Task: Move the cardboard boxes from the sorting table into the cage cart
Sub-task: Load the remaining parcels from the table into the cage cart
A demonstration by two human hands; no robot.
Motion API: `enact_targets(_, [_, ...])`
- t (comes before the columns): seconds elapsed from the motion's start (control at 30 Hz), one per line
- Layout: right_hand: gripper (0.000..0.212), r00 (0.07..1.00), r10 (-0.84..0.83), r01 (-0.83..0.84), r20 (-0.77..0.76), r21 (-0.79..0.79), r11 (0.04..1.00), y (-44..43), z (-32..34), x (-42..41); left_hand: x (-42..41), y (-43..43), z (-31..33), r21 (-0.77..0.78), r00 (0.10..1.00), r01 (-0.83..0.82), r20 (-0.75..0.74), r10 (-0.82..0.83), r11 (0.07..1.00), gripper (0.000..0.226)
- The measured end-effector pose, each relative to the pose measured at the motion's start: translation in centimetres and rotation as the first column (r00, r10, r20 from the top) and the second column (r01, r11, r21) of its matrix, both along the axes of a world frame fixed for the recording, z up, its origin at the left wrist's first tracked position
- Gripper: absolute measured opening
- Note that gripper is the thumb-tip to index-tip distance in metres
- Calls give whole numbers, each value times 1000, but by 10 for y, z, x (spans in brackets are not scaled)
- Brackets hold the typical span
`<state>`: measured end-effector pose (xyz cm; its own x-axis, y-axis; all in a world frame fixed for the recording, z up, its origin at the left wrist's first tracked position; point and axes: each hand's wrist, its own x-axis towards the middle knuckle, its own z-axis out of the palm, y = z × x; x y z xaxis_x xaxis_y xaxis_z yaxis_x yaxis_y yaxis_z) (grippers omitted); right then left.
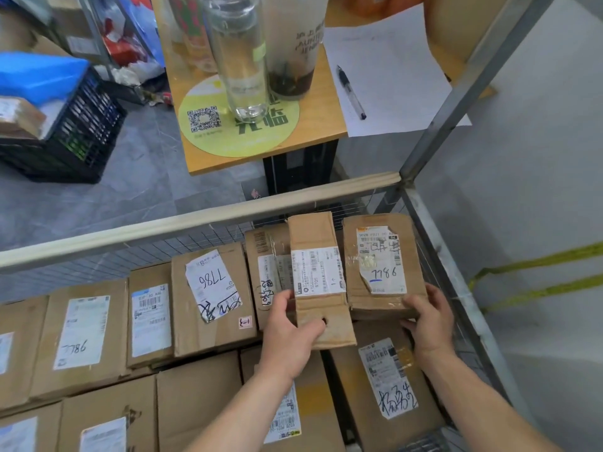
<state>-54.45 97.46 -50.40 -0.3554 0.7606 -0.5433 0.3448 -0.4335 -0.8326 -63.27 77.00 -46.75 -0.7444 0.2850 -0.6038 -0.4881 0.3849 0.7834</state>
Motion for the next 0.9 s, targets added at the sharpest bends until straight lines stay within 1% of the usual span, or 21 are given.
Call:
enact_targets(0.07, [42,1000,-7,7,11,1,1000,6,-5,-4,2,9,-4,15,1000,-13,7,13,1000,48])
enact_targets(0.17, [41,999,-42,42,4,-12,999,13,-13,-9,6,19,-9,42,999,-36,22,35,998,49])
enact_targets(0.27, [25,998,-69,69,14,-16,997,20,-25,-11,8,24,-13,44,998,-52,21,51,998,50])
enact_targets(0.3, [23,997,-75,75,23,-12,997,22,-28,-12,9,24,-14,42,998,-60,23,59,997,50])
enact_targets(0.33, [26,996,-78,79,34,-11,997,22,-31,-12,9,26,-15,41,998,-65,26,64,997,50])
enact_targets(0.43, [47,997,-61,60,52,9,998,24,-45,-10,10,31,-18,27,997,-68,25,67,997,52])
enact_targets(0.5, [55,995,-82,81,58,18,997,24,-53,-8,11,34,-19,26,998,-64,17,64,998,53])
enact_targets(0.6, [52,992,-121,121,43,15,993,21,-50,-7,12,38,-19,30,998,-62,22,61,998,53])
enact_targets(0.73, [49,969,-245,244,-11,-44,969,12,-38,-4,13,39,-19,15,996,-86,14,85,996,53])
enact_targets(0.83, [50,951,-308,308,25,-45,950,-8,-29,5,15,38,-20,2,994,-108,27,108,994,57])
enact_targets(0.87, [49,946,-320,322,44,-41,946,-15,-26,8,16,38,-20,-1,993,-114,27,114,993,59])
enact_targets(0.9, [42,947,-316,318,61,-33,947,-23,-24,12,17,39,-20,-2,992,-124,33,124,992,61])
